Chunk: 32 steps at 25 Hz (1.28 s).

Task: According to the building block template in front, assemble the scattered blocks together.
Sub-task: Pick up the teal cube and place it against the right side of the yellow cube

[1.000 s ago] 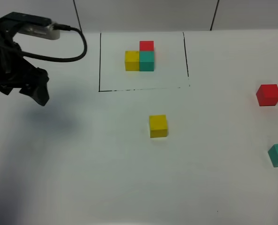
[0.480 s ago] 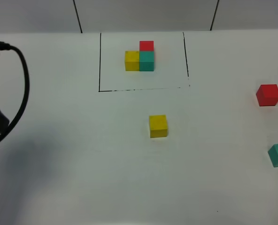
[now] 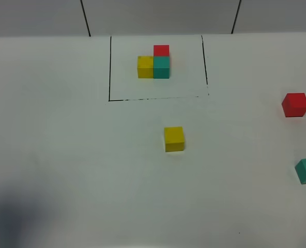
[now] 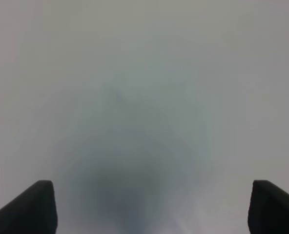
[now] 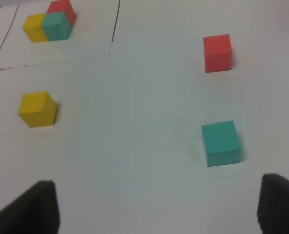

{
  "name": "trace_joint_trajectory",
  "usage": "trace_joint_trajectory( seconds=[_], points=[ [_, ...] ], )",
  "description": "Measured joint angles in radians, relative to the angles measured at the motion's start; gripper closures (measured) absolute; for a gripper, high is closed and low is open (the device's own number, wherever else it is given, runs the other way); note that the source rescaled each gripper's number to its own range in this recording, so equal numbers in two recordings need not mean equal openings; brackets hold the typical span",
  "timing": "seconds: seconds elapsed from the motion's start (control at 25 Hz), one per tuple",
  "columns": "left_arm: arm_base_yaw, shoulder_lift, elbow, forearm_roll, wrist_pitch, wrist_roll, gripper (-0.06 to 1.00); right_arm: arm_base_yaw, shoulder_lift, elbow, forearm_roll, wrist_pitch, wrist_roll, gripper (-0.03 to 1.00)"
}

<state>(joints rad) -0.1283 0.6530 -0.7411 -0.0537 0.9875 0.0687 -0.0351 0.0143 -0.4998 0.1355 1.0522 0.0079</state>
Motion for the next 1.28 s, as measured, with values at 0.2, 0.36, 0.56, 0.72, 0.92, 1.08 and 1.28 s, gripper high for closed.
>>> trace_joint_trajectory(
  seconds=[0.2,0.36,0.56,0.72,0.92,1.08,1.28],
  points=[
    [0.000,-0.213,0.082,-0.015,-0.003,-0.001,0.09,0.000,0.000,0.000,0.000,0.000,0.000,0.30],
    [0.000,-0.378,0.154,-0.019,-0.004,-0.001,0.09,0.000,0.000,0.000,0.000,0.000,0.000,0.30],
    [0.000,-0.526,0.210,-0.020,-0.003,-0.001,0.09,0.000,0.000,0.000,0.000,0.000,0.000,0.30],
    [0.000,-0.581,0.211,-0.030,0.003,-0.001,0.09,0.000,0.000,0.000,0.000,0.000,0.000,0.30],
    [0.000,-0.594,0.231,-0.075,0.065,-0.001,0.09,0.000,0.000,0.000,0.000,0.000,0.000,0.30],
    [0.000,-0.611,0.237,-0.088,0.082,0.002,0.09,0.000,0.000,0.000,0.000,0.000,0.000,0.30],
    [0.000,-0.657,0.237,-0.090,0.082,0.002,0.09,0.000,0.000,0.000,0.000,0.000,0.000,0.30]
  ],
)
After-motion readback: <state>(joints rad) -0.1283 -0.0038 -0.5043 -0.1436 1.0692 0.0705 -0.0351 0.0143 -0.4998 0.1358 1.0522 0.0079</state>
